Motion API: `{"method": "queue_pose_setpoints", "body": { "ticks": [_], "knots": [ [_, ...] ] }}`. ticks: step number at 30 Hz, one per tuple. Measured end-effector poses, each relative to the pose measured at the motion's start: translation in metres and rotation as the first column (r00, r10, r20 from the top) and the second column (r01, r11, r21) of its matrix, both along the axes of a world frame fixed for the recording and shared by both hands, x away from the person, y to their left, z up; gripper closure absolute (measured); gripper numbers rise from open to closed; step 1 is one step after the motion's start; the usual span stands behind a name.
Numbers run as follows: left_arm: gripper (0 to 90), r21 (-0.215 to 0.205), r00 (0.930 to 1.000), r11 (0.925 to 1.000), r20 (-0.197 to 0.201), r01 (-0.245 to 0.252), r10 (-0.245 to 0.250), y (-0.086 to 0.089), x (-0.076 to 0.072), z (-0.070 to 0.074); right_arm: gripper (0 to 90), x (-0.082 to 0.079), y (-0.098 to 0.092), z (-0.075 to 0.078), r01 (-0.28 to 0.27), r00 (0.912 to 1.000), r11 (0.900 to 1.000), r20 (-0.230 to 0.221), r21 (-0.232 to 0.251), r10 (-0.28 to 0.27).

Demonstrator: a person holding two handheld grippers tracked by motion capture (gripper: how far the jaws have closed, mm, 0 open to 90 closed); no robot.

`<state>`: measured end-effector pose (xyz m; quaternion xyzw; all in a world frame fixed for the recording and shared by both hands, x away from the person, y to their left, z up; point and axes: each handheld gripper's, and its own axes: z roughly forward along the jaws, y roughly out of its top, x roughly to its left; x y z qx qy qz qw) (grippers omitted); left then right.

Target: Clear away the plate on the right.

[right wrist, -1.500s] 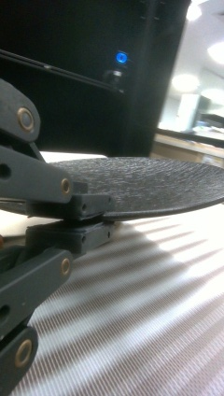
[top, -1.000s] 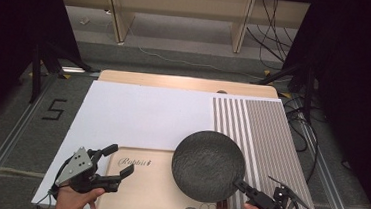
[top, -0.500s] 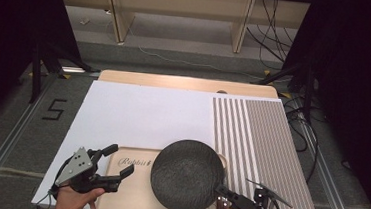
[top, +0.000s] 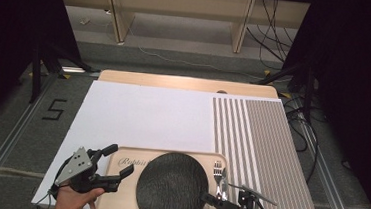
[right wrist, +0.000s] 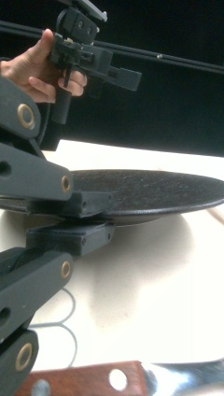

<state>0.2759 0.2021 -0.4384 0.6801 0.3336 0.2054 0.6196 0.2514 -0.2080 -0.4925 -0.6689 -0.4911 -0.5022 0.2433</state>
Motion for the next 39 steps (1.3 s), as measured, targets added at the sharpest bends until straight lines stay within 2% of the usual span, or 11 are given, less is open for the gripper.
{"method": "queue_pose_setpoints", "body": {
  "ticks": [5, 7, 8, 14, 17, 18, 30, 34, 36, 38, 39],
  "knots": [
    [15.8, 0.003, 1.0, 1.0, 0.001, 0.001, -0.001, 0.0, 0.0, 0.0, 85.4, 0.0, 0.004, 0.0, -0.025, 0.9997, 1.0, 0.001, -0.001, 0.025],
    [15.8, 0.003, 1.0, 1.0, 0.002, 0.002, -0.002, 0.0, 0.0, 0.0, 85.4, 0.0, 0.007, -0.001, 0.0, 1.0, 1.0, -0.002, -0.005, 0.0],
    [15.8, 0.003, 1.0, 1.0, 0.002, 0.002, -0.002, 0.0, 0.0, 0.0, 85.3, 0.001, 0.005, -0.002, -0.036, 0.9993, 0.999, 0.007, 0.016, 0.036],
    [15.8, -0.006, 1.0, 1.0, 0.003, 0.008, -0.008, -0.001, 0.001, -0.001, 85.4, 0.006, 0.006, 0.0, -0.033, 0.9994, 0.999, -0.012, -0.006, 0.033],
    [15.8, -0.005, 1.0, 1.0, 0.003, 0.007, -0.007, -0.001, 0.001, -0.001, 85.7, 0.006, 0.007, -0.002, -0.03, 0.9995, 0.999, 0.013, -0.02, 0.03],
    [15.8, -0.005, 1.0, 1.0, 0.003, 0.006, -0.006, -0.001, 0.001, -0.001, 85.7, 0.006, 0.008, -0.001, -0.043, 0.999, 0.999, -0.013, -0.013, 0.043],
    [15.8, 0.004, 1.0, 1.0, -0.001, 0.001, -0.001, 0.0, 0.0, -0.001, 86.0, 0.014, 0.01, -0.002, -0.045, 0.9979, 0.999, -0.048, -0.02, 0.044],
    [15.8, -0.006, 1.0, 1.0, 0.001, 0.006, -0.006, -0.001, 0.0, -0.001, 83.7, 0.017, 0.009, 0.0, -0.071, 0.9973, 0.997, -0.018, -0.037, 0.07],
    [15.8, -0.005, 1.0, 1.0, 0.0, 0.007, -0.007, -0.001, 0.0, -0.001, 78.8, 0.018, 0.009, 0.002, -0.084, 0.9965, 0.994, 0.003, -0.077, 0.084],
    [15.8, -0.006, 1.0, 1.0, 0.0, 0.006, -0.006, -0.001, 0.0, -0.001, 75.2, 0.021, 0.009, -0.003, -0.083, 0.9934, 0.989, 0.069, -0.12, 0.092],
    [15.8, -0.005, 1.0, 1.0, 0.001, 0.006, -0.006, -0.001, 0.0, -0.001, 75.1, 0.02, 0.01, -0.002, -0.083, 0.9943, 0.989, 0.056, -0.123, 0.091]
  ]
}}
